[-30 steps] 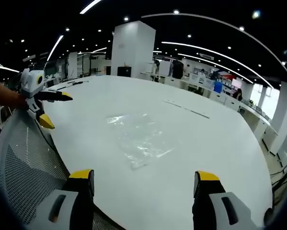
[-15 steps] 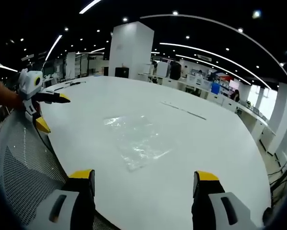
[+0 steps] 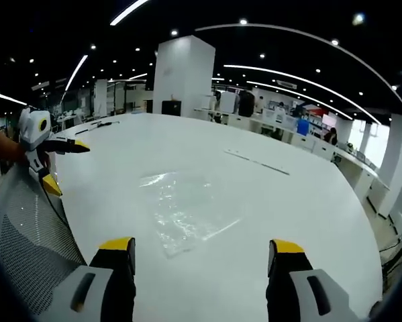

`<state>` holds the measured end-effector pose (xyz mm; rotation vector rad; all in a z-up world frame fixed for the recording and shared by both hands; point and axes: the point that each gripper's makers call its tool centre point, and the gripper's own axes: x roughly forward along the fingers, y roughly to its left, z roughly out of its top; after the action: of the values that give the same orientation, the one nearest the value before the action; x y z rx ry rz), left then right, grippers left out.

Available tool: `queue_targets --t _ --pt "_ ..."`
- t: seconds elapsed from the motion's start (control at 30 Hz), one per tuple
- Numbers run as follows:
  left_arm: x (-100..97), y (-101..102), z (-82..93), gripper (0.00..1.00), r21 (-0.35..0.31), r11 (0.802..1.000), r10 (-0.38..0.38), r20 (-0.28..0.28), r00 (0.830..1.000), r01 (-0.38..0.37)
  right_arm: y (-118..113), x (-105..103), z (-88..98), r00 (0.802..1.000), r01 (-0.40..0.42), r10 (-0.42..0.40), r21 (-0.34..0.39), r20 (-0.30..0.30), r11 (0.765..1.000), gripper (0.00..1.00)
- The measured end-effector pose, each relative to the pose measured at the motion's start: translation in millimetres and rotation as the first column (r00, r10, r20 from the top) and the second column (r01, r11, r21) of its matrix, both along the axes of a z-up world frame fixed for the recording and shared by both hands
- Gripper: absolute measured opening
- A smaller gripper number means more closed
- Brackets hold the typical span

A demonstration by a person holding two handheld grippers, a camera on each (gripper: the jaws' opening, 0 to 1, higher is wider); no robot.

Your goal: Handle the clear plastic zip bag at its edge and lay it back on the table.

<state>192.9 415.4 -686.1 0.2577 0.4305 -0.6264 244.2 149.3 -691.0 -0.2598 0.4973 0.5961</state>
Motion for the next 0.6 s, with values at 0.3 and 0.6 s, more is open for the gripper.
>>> queue_targets --t 0.3,0.6 --pt "-1.0 -1 0.4 0.95 0.001 1.000 -0.002 -0.002 1.000 0.002 7 26 -5.8 1.000 -0.014 0.015 0.056 -0.020 0.998 0.74" --pt "-2.6 -2 2.3 0.94 -0.002 1.000 -0.003 -0.002 1.000 0.003 7 46 -16.6 0.999 -0.012 0.016 0.072 -0.050 0.997 0.68"
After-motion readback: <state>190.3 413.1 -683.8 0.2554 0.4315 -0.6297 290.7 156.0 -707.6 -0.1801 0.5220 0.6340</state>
